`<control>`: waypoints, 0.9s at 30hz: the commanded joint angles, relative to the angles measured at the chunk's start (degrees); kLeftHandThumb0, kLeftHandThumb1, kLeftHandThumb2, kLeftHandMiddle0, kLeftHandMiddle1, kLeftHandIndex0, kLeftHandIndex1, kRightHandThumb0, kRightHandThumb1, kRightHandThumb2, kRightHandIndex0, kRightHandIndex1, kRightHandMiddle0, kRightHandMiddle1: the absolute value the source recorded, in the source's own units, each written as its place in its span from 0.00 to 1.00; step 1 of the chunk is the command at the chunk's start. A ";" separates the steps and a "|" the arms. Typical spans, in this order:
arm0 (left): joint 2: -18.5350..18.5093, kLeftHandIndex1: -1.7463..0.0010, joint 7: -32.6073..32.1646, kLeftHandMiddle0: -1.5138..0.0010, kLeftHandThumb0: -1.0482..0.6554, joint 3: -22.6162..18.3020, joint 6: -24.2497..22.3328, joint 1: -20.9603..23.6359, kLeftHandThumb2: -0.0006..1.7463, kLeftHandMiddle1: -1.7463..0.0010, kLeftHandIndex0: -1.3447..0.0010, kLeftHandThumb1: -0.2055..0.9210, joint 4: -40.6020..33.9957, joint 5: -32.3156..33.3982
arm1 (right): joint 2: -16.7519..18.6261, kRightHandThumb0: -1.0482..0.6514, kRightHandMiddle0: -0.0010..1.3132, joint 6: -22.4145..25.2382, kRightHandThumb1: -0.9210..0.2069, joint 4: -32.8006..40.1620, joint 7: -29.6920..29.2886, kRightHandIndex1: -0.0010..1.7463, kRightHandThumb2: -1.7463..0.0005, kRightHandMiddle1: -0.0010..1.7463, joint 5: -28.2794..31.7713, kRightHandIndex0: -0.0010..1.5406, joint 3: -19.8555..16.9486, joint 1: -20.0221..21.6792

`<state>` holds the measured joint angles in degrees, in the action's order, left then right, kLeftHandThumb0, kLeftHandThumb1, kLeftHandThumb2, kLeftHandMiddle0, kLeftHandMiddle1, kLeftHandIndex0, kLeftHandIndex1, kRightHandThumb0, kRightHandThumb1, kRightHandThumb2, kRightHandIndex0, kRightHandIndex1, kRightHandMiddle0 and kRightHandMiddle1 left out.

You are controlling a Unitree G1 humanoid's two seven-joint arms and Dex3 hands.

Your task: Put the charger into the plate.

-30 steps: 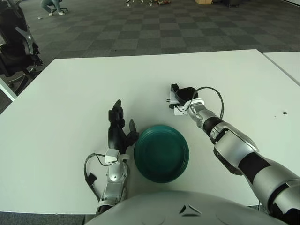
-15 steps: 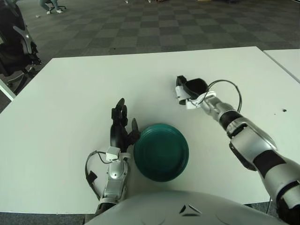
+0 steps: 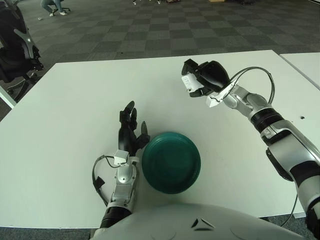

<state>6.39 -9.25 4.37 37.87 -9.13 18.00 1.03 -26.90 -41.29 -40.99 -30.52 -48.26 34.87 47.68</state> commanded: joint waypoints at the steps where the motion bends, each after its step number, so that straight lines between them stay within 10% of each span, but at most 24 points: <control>1: 3.59 0.57 0.95 0.78 0.14 -1.98 3.71 -4.06 0.49 0.99 1.00 1.00 14.87 2.73 | -0.74 0.35 0.42 -7.49 0.47 6.22 0.04 1.00 0.30 1.00 0.87 0.75 -0.96 -0.95; 18: 2.00 0.65 -0.49 0.84 0.12 0.60 1.49 -6.56 0.51 1.00 1.00 1.00 8.79 -2.03 | 0.49 0.36 0.39 -14.29 0.42 21.38 16.35 1.00 0.34 1.00 3.63 0.74 -0.03 -5.68; 27: 2.83 0.64 4.05 0.83 0.16 0.65 0.78 -6.86 0.47 0.99 1.00 1.00 6.12 3.85 | -2.95 0.38 0.33 -4.40 0.32 35.07 49.47 1.00 0.42 1.00 21.38 0.68 5.09 -6.08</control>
<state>6.28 -7.99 4.64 38.69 -8.60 17.75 0.90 -27.29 -52.45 -14.36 2.90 -36.77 37.85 41.40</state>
